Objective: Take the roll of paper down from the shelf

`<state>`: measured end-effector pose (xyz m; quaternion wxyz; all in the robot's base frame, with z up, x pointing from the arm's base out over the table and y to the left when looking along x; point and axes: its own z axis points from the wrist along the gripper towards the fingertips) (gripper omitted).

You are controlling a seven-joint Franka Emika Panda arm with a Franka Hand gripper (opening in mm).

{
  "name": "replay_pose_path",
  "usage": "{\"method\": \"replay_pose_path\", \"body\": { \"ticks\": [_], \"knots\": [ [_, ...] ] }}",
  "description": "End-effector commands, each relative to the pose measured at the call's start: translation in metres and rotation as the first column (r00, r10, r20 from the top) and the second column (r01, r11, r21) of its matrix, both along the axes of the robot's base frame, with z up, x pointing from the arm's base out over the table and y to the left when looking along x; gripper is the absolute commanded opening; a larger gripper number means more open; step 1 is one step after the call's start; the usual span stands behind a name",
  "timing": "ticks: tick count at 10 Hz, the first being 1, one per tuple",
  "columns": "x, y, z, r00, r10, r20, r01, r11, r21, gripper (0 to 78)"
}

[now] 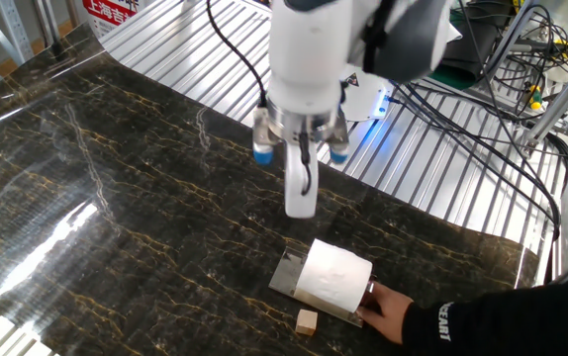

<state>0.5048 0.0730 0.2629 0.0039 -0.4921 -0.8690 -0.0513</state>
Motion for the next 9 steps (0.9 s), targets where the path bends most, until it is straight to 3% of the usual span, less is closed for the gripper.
{"method": "replay_pose_path", "body": {
  "ticks": [1,7,8,9],
  "knots": [
    [0.003,0.012,-0.013,0.999,-0.039,0.008,0.039,0.999,-0.007,0.0],
    [0.006,0.015,-0.024,0.999,-0.050,0.020,0.051,0.998,-0.021,0.0],
    [0.006,0.015,-0.024,0.999,-0.051,0.020,0.051,0.998,-0.022,77.5],
    [0.006,0.015,-0.024,0.999,-0.051,0.020,0.051,0.998,-0.022,77.5]
  ]
}}
